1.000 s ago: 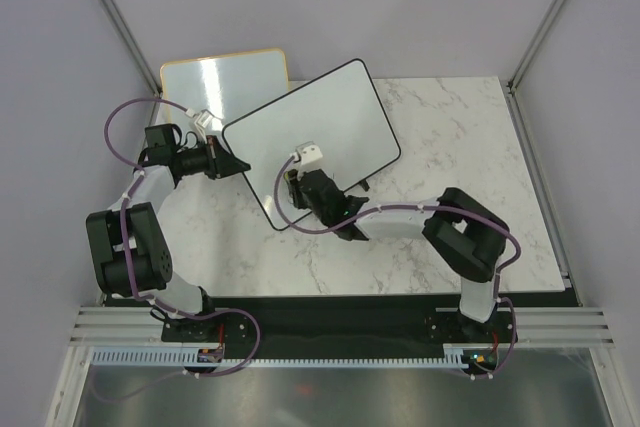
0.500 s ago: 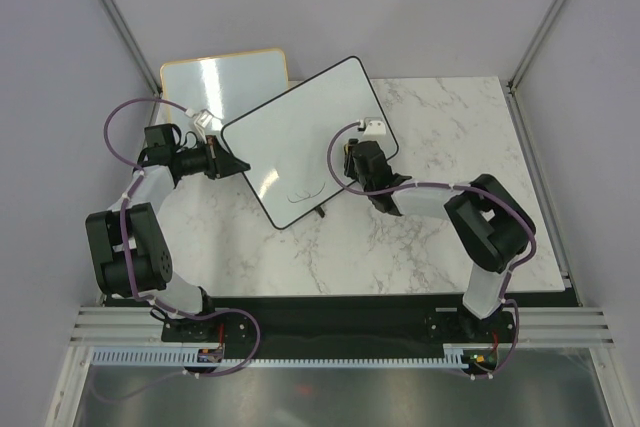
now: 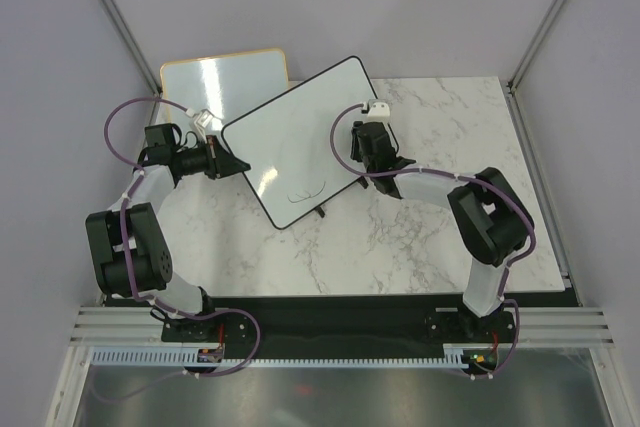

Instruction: Erase the whiteboard

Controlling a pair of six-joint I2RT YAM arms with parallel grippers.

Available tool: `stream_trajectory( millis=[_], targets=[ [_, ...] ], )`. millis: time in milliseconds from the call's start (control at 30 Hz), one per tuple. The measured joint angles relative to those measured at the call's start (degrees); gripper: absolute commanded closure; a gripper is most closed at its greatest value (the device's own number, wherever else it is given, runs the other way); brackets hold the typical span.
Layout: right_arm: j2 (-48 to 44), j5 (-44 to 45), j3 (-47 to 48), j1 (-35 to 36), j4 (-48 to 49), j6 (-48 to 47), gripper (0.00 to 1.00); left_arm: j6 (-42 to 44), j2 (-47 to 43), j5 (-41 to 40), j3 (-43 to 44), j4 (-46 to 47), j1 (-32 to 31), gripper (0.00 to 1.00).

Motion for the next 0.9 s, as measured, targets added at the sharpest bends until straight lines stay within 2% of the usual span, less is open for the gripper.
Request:
stream_trajectory(
  millis=[167, 267, 433, 633, 900],
  targets=[
    [0.33, 0.44, -0.96, 0.61, 1.88, 0.44, 1.0, 0.0, 0.02, -0.15, 0.0, -0.5, 0.02, 0.98],
    [0.59, 4.11, -2.14, 3.3, 3.8, 0.07, 1.0, 0.0, 0.02, -0.15, 0.0, -0.66, 0.11, 0.98],
    [1.49, 11.06, -3.3, 15.04, 5.55, -1.11, 1.0, 0.0, 0.02, -0.26, 0.0, -0.9, 0.28, 0.98],
    [4.98, 11.47, -0.48, 27.26, 6.88, -1.38, 1.0, 0.04, 0.02, -0.57, 0.17, -0.68, 0.42, 0.98],
    [6.95, 9.94, 3.08, 29.51, 6.45, -0.87, 1.0, 0.35, 0.02, -0.74, 0.2, -0.59, 0.68, 0.98]
  ],
)
